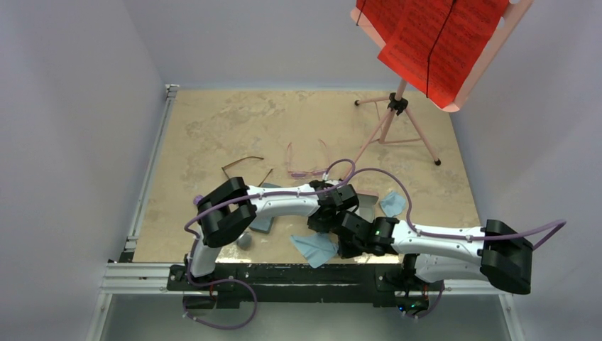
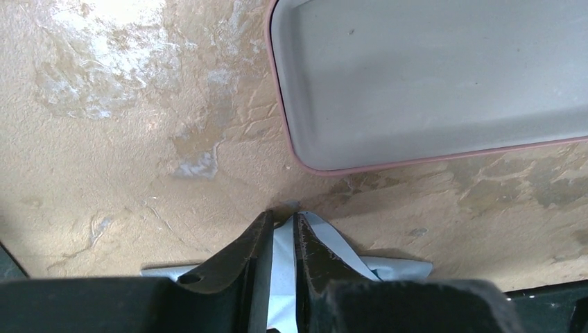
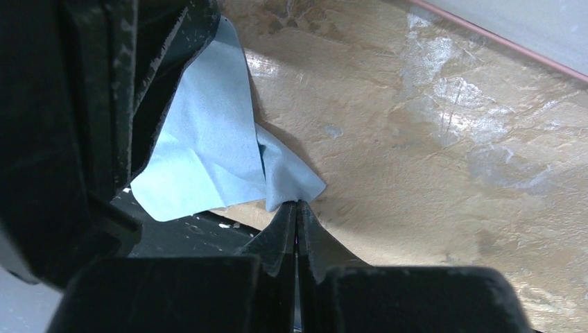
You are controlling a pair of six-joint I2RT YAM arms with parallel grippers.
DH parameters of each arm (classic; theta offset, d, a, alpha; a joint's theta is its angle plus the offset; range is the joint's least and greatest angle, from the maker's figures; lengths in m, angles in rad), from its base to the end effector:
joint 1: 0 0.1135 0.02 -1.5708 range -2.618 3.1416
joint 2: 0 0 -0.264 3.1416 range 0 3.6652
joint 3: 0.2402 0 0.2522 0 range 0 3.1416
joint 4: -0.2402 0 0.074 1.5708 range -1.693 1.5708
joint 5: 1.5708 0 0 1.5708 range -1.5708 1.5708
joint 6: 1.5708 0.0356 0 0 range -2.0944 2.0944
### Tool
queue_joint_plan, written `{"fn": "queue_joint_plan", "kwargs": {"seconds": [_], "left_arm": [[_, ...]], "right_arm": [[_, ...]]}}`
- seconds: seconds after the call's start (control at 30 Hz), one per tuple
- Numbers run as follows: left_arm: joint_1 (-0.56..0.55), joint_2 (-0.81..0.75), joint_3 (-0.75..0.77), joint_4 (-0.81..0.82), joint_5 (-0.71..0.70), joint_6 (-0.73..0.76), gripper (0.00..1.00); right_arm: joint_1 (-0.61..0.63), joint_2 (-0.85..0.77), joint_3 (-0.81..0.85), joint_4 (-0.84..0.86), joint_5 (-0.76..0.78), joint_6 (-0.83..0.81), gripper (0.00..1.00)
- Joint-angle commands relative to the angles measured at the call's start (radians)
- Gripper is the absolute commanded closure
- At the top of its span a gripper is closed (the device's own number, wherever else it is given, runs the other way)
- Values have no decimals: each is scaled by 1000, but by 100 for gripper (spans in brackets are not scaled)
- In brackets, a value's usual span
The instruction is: Organize the sunglasses
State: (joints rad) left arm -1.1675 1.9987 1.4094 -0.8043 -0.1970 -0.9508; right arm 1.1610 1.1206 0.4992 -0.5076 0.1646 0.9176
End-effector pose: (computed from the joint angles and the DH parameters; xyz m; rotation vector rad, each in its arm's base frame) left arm 0.1578 -0.3521 0.1602 0.2866 2.8683 -0.0838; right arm 0.0794 0.1682 0.1587 -0.2831 2.7339 0.4171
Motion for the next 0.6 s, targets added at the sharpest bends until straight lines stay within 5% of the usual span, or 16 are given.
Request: {"fn": "queue_joint_plan", "kwargs": {"seconds": [0.0, 0.17, 0.57], "left_arm": [[-49, 54, 11, -9, 15, -14, 82], [-50, 77, 32, -17, 25, -5, 100], [-50, -210, -98, 82, -67, -13, 100]], "right_arm": [[3, -20, 7, 47, 5, -2, 100], [3, -21, 10, 49, 5, -7, 100], [3, -40, 105, -29, 25, -62, 100]]}}
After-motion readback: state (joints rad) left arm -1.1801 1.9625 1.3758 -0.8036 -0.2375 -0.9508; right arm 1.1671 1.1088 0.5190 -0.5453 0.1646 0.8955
